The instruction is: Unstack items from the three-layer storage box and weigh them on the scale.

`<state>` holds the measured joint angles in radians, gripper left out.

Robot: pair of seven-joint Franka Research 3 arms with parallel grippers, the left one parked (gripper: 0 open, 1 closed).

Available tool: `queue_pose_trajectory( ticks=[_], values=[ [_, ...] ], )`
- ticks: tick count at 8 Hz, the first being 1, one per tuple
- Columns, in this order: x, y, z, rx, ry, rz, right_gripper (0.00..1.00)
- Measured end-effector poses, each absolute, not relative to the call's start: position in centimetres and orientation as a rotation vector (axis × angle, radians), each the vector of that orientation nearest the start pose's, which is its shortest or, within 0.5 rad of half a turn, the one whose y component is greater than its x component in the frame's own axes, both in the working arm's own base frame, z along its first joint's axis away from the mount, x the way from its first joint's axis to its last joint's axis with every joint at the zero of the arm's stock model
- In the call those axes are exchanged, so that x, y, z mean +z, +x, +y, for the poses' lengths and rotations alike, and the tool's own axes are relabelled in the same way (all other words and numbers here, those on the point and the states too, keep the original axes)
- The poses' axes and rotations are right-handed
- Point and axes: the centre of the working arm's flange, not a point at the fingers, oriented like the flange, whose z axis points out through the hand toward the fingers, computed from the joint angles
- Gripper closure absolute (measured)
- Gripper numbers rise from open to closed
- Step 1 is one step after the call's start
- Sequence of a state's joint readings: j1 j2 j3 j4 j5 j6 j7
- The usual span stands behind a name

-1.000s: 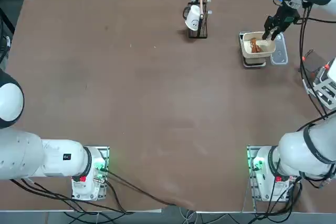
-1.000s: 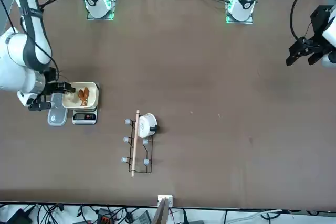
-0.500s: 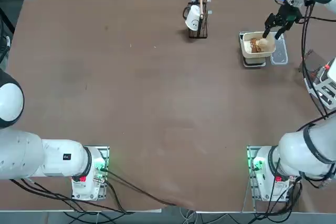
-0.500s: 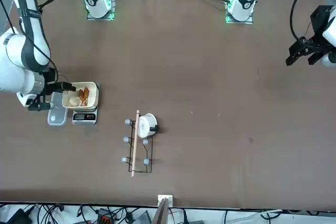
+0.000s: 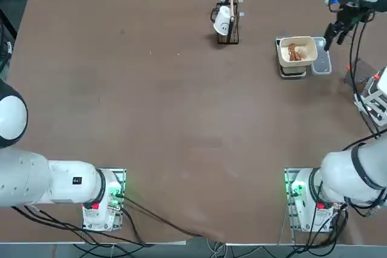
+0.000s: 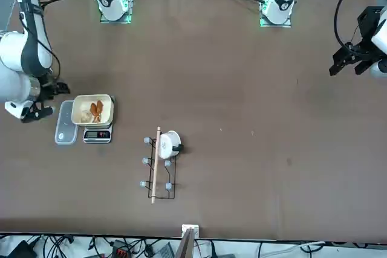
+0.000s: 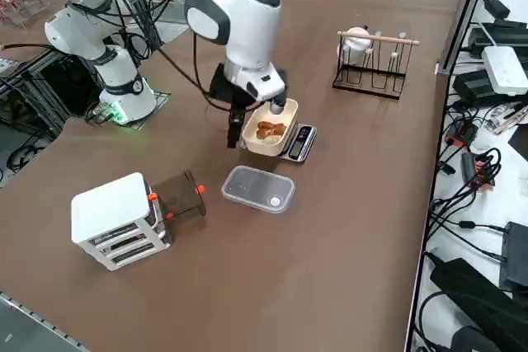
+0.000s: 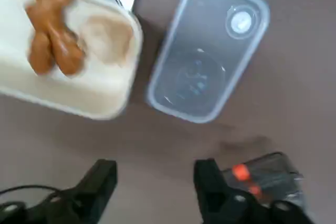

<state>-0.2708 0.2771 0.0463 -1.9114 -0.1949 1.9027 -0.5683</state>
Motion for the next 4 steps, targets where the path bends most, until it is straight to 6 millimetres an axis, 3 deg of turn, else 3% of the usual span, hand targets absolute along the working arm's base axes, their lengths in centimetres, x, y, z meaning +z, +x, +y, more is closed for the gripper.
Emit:
queue_pose_trajectory(
  ticks=[1,3,4],
  values=[
    [32.8,55.6,-16.6,0.533,-3.010,-0.793,0.43],
    [30.7,54.1,-18.2,0.598,-2.978,-0.968,0.84],
    [28.9,53.5,-18.2,0.599,-2.986,-1.023,0.93]
  ],
)
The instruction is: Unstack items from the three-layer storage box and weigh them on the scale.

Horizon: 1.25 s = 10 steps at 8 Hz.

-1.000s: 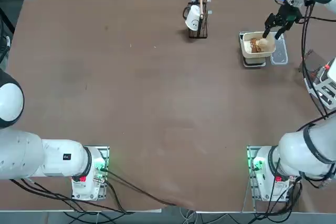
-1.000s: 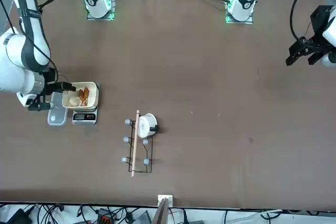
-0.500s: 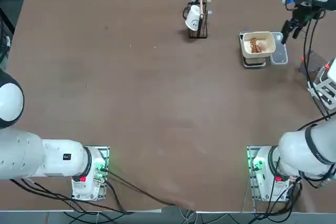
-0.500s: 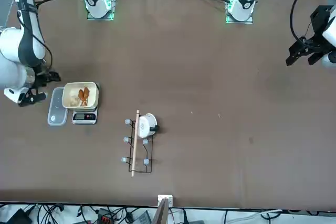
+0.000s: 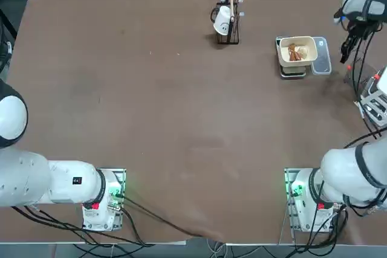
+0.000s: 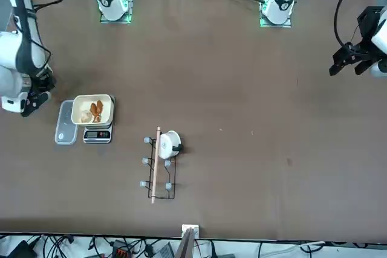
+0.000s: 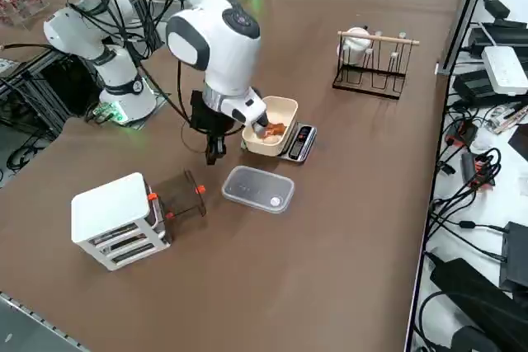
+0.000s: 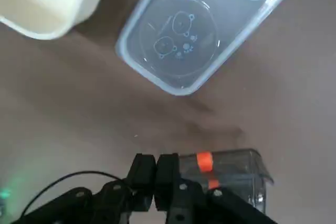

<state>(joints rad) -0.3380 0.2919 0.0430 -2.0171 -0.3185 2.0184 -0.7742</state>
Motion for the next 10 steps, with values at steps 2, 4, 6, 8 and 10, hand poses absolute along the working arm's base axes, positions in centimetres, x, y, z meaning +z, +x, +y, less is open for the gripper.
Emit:
queue_pose_trajectory(
  ticks=[2,4,6,8,10],
  values=[
    [25.6,51.9,-18.2,0.591,-2.978,-1.082,0.94],
    [24.8,50.9,-19.7,0.662,-2.986,-1.152,0.96],
    [24.4,49.7,-23.0,0.705,-3.005,-1.151,0.95],
    [23.9,48.7,-24.5,0.734,-2.998,-1.112,0.95],
    [23.8,47.8,-25.8,0.765,-2.992,-1.066,0.95]
  ],
)
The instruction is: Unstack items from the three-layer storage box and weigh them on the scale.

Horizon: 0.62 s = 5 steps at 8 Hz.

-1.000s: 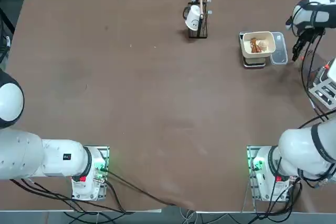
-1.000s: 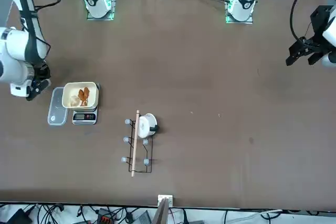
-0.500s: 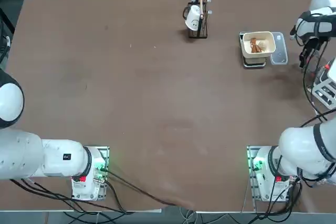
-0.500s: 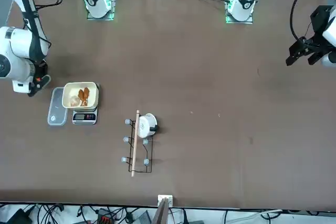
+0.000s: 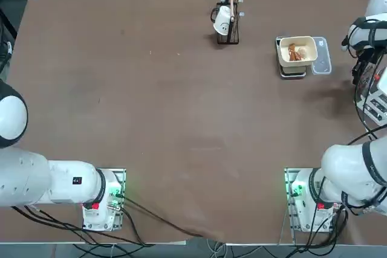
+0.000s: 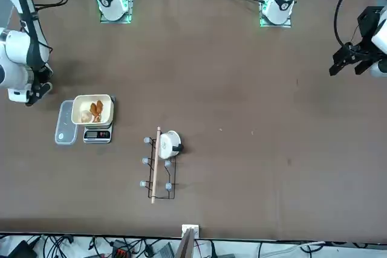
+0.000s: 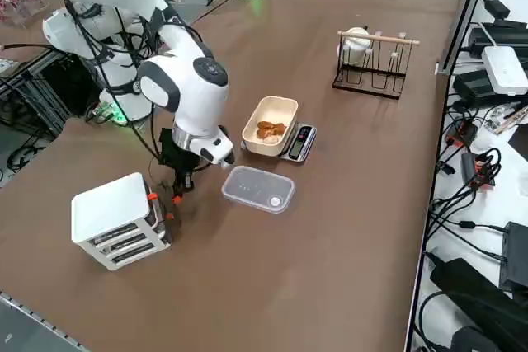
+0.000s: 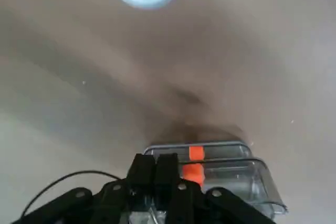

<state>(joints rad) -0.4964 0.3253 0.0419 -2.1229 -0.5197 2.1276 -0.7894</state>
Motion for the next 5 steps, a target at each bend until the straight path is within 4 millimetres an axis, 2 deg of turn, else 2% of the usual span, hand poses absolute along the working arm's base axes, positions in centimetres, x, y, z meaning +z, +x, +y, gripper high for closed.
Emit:
queue_pose_trajectory(
  ticks=[3,5],
  values=[
    [23.5,46.0,-28.2,0.834,-2.983,-1.013,0.95],
    [23.6,46.0,-28.3,0.827,-2.986,-1.014,0.94]
  ],
)
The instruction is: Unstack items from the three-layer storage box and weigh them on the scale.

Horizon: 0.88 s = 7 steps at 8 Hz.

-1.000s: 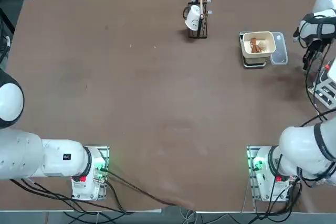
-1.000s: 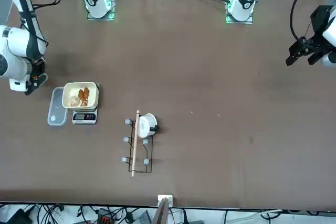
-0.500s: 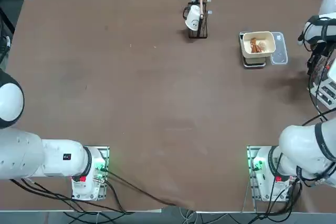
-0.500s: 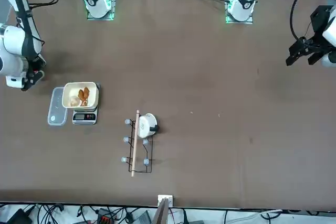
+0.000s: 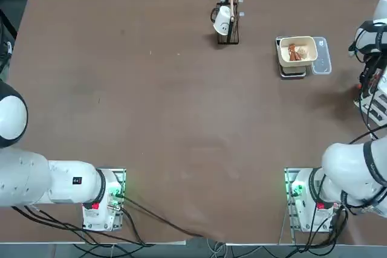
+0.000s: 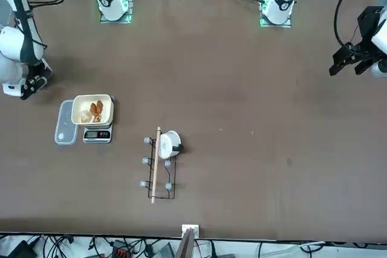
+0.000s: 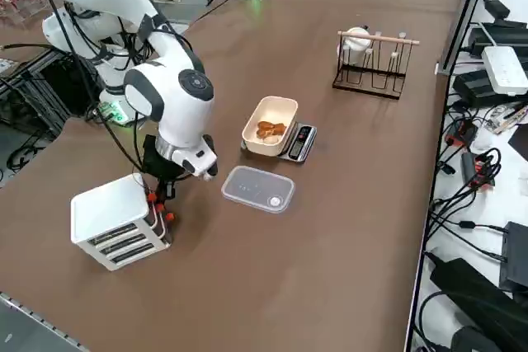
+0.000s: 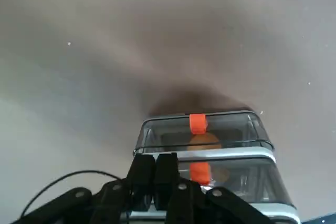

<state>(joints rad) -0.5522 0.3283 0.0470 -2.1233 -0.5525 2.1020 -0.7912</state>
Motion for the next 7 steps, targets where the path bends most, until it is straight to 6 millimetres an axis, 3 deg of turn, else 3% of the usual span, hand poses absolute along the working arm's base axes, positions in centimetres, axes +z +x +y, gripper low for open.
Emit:
queue_pose_trajectory(
  ticks=[3,5,6,7],
  values=[
    [24.3,46.8,-27.8,0.797,-3.000,-1.026,0.92],
    [25.6,49.6,-25.3,0.716,-3.016,-1.090,0.58],
    [25.3,50.4,-24.7,0.699,-3.013,-1.115,0.48],
    [23.8,50.6,-24.8,0.686,-3.003,-1.128,0.49]
  ],
)
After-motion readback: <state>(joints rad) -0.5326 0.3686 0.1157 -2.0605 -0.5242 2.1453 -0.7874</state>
